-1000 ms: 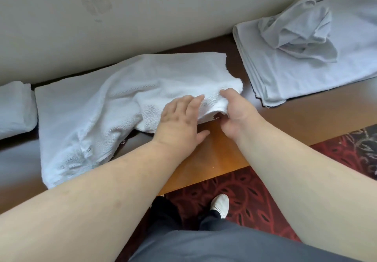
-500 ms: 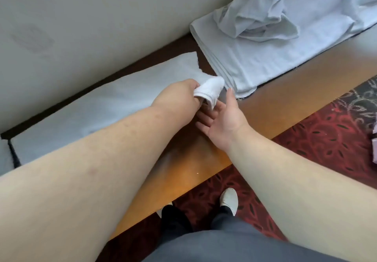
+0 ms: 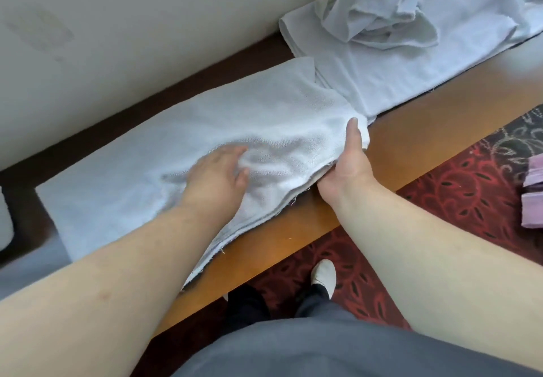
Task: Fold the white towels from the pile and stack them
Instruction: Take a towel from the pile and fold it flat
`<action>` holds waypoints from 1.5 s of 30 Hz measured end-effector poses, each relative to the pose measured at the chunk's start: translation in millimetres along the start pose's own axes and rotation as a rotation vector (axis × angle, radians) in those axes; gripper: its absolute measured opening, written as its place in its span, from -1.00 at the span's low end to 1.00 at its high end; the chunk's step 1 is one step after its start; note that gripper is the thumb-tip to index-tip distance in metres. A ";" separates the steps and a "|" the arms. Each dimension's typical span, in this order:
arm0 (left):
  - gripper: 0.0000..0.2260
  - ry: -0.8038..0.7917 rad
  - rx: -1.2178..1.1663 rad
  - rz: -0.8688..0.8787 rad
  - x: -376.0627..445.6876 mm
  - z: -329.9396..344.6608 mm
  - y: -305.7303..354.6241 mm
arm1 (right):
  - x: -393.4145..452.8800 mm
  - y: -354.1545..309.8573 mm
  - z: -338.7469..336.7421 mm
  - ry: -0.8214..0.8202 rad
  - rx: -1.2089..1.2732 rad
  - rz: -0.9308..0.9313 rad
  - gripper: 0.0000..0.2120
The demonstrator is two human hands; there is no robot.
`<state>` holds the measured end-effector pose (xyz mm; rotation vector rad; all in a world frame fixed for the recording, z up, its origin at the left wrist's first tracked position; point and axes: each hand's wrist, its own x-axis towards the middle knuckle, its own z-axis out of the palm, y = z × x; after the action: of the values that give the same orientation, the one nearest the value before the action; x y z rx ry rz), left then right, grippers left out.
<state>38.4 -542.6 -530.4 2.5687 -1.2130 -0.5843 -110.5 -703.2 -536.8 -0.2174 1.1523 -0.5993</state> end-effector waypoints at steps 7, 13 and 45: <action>-0.46 -0.237 0.143 0.048 -25.1 8.4 -52.8 | -34.8 85.5 -14.3 0.153 -0.463 0.125 -0.73; -0.57 0.141 0.150 -0.054 -60.2 -12.4 -91.1 | -55.8 89.6 13.8 0.547 -0.536 -0.235 -0.54; -0.64 0.006 -1.293 -0.724 -127.3 -42.6 -275.6 | -45.7 361.9 360.3 -1.701 -3.017 -1.449 -0.68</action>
<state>172.4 -269.0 -564.6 1.6987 0.2417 -1.0203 322.7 -429.7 -520.0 2.5133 0.9202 -0.6946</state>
